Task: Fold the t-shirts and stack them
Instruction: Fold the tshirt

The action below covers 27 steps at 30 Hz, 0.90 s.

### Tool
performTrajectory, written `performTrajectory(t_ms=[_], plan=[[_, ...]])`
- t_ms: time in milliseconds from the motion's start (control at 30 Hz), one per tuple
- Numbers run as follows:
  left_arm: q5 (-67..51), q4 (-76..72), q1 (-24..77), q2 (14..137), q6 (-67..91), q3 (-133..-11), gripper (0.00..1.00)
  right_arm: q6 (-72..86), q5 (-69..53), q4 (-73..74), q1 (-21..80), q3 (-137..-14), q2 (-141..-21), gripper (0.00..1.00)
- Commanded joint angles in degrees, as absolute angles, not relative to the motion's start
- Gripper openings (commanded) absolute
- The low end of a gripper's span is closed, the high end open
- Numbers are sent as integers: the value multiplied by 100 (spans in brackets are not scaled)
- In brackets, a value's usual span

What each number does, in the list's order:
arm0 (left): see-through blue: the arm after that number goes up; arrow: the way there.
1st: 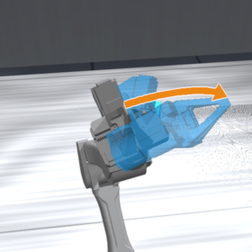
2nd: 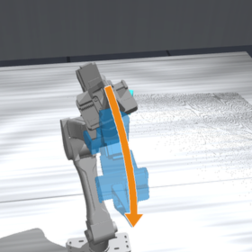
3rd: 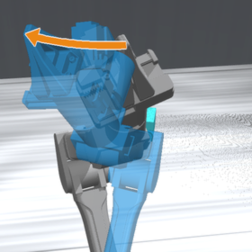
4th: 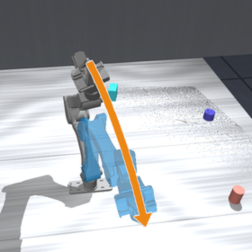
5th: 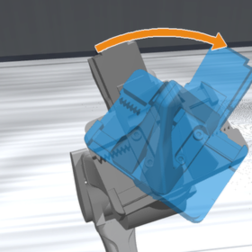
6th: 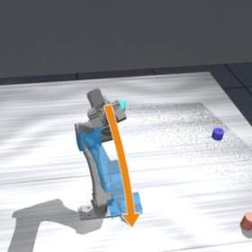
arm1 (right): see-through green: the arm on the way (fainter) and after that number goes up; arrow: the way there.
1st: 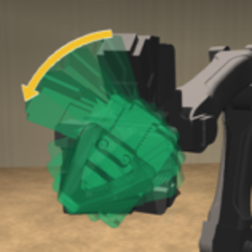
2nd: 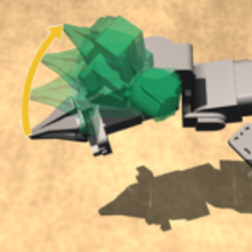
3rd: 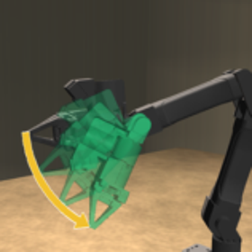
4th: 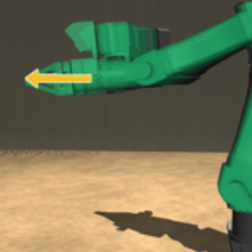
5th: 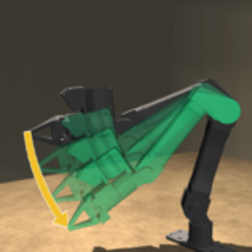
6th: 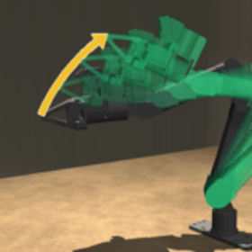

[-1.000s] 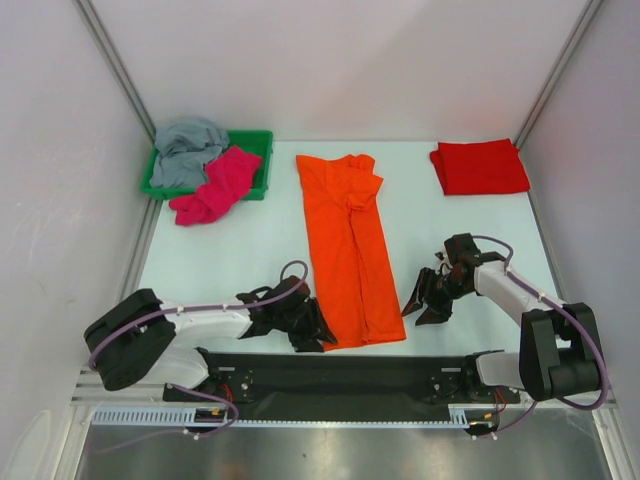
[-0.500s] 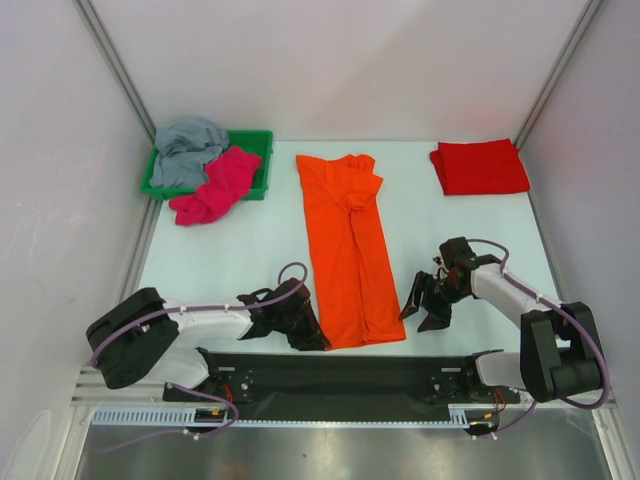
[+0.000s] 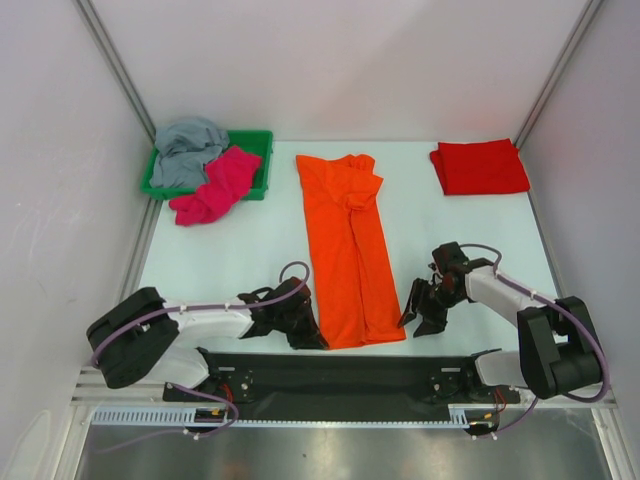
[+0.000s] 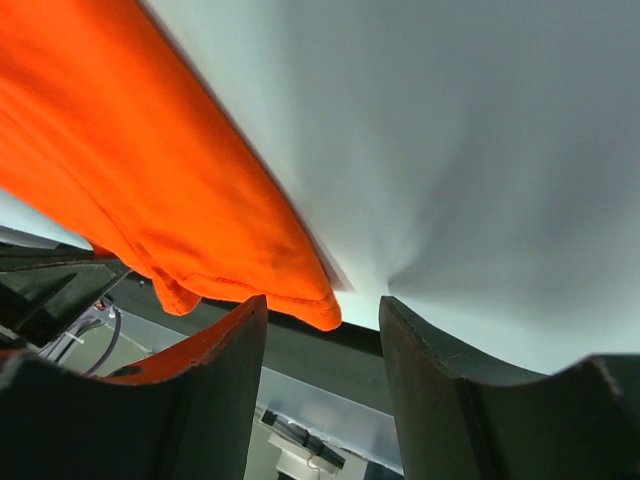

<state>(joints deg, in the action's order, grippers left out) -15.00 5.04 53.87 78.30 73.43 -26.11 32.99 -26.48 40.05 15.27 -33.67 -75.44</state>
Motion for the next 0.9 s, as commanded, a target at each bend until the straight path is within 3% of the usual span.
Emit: performTrajectory(t_ms=[0, 233, 433, 500, 633, 867], plan=[[-1204, 852, 5353, 7691, 7032, -2795, 0, 3568, -2812, 3639, 1608, -3139, -7638, 54], [-1186, 914, 5291, 7506, 6987, -2707, 0, 3814, -2874, 3076, 1749, -2892, -7682, 50], [-1169, 993, 5274, 7462, 6873, -2733, 0, 3841, -2655, 3129, 1846, -2892, -7506, 35], [-1160, 1002, 5265, 7427, 6864, -2707, 0, 3788, -2637, 3094, 1854, -2892, -7515, 20], [-1178, 976, 5238, 7365, 6864, -2637, 0, 3762, -2707, 3076, 2117, -2918, -7524, 2], [-1213, 1353, 5238, 6971, 6820, -2532, 0, 4086, -2777, 3383, 2793, -2865, -6849, 0]])
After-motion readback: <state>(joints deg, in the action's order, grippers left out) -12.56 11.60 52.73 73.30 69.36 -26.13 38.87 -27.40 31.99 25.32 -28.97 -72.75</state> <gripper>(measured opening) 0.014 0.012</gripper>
